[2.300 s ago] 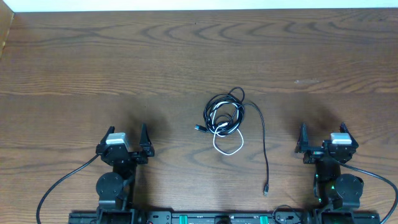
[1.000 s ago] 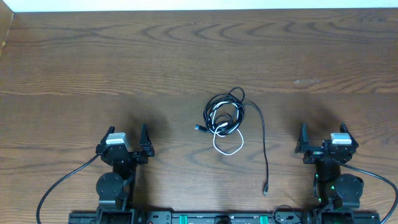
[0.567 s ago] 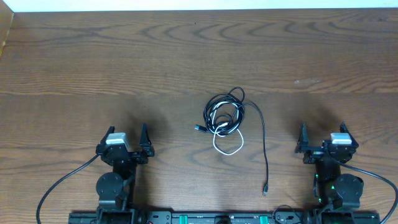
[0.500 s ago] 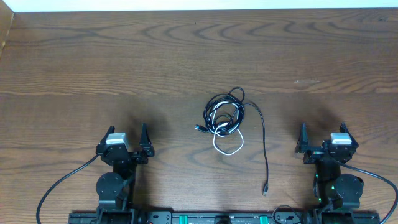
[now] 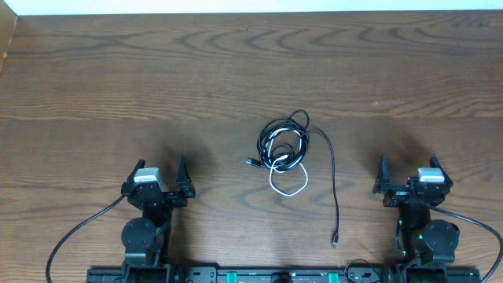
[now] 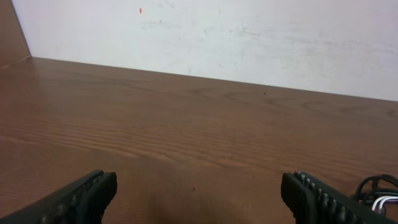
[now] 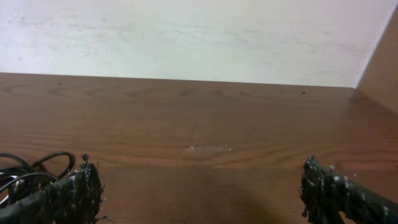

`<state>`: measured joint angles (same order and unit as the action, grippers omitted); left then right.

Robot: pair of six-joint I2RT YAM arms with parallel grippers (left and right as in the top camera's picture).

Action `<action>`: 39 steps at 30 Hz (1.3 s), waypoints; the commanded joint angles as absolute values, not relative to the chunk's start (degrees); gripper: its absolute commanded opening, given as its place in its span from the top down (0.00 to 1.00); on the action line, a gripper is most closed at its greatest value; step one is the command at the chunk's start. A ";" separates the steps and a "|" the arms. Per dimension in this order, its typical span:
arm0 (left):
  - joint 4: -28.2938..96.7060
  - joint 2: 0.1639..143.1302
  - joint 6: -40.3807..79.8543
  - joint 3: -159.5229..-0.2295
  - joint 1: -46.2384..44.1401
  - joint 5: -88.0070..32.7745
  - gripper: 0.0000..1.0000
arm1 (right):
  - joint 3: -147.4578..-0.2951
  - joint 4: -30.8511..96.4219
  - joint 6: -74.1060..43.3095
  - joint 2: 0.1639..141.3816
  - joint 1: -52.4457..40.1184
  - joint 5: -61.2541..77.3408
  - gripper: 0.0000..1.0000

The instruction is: Untangle cables

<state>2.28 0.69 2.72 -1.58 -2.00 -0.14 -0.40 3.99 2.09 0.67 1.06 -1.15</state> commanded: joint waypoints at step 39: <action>10.52 3.40 4.99 -17.80 -2.17 -4.71 0.08 | -0.32 4.12 1.52 0.38 1.45 -1.96 0.01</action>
<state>10.48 1.96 4.34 -15.62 -2.00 -1.87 -0.40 3.99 2.09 0.67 1.06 -1.17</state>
